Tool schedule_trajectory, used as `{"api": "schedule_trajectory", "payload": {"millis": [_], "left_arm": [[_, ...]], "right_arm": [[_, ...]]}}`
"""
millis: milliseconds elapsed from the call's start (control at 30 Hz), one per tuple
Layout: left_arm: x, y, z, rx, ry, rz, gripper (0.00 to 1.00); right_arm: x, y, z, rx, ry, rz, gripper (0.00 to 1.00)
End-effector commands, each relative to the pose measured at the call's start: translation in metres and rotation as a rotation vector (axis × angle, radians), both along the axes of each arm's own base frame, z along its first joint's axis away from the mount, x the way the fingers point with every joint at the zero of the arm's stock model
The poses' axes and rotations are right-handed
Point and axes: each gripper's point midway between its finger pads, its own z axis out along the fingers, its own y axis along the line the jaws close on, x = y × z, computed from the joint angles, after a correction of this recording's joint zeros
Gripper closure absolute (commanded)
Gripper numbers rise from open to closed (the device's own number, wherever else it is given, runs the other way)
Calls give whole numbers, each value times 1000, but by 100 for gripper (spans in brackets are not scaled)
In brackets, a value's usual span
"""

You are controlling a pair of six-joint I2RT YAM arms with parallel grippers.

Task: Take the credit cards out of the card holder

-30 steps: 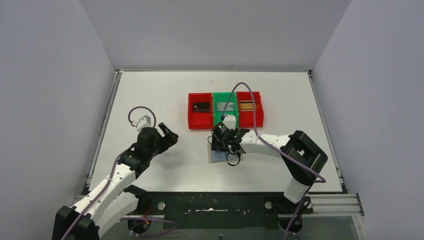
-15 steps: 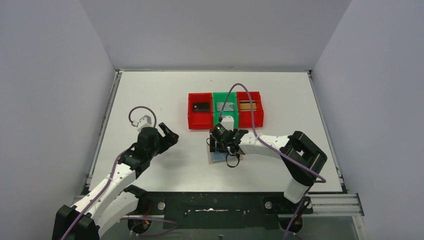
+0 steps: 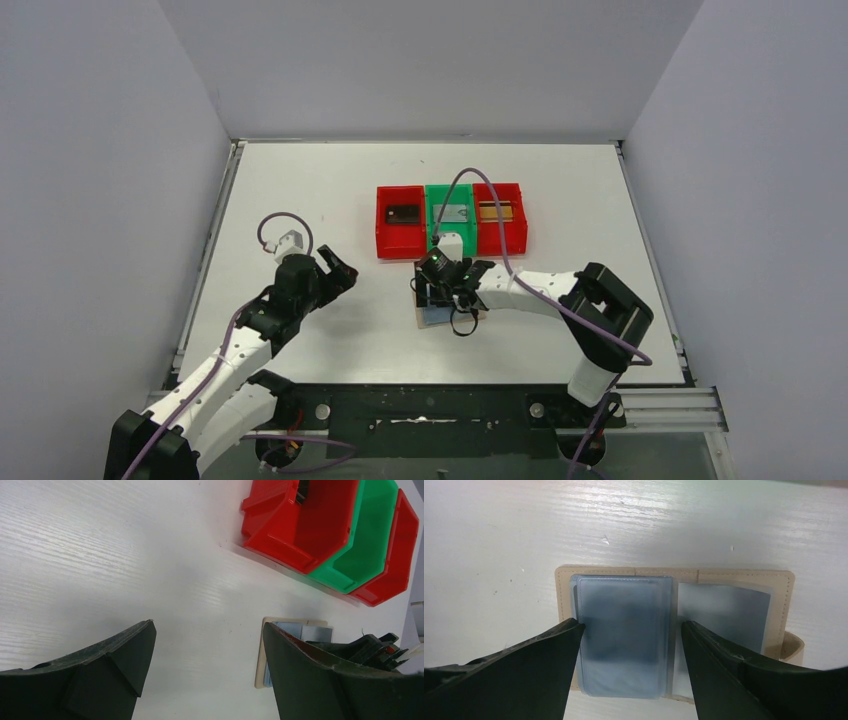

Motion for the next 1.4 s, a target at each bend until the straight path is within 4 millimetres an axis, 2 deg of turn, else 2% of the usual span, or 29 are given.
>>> {"api": "schedule_trajectory", "payload": {"millis": [0, 200, 400, 533, 700, 867, 967, 1200, 1367], "left_arm": [[13, -5, 23, -31, -83, -8, 21], [13, -4, 24, -32, -85, -4, 21], [13, -5, 23, -30, -82, -6, 21], [14, -6, 22, -31, -78, -10, 21], [13, -6, 22, -32, -80, -10, 21], [14, -8, 23, -33, -80, -23, 21], [15, -13, 24, -41, -84, -45, 21], [18, -36, 30, -69, -108, -177, 21], [18, -53, 29, -108, -108, -266, 21]], "right_arm": [[11, 22, 23, 57, -63, 29, 25], [11, 17, 11, 4, -36, 20, 26], [11, 12, 7, -26, -33, 2, 33], [11, 13, 8, -15, -33, 7, 41], [14, 21, 15, 90, -21, 19, 45], [16, 20, 21, 221, -3, 9, 51], [19, 15, 22, 240, 6, -17, 53], [21, 14, 29, 355, 26, -29, 52], [25, 7, 31, 424, 42, -58, 40]]}}
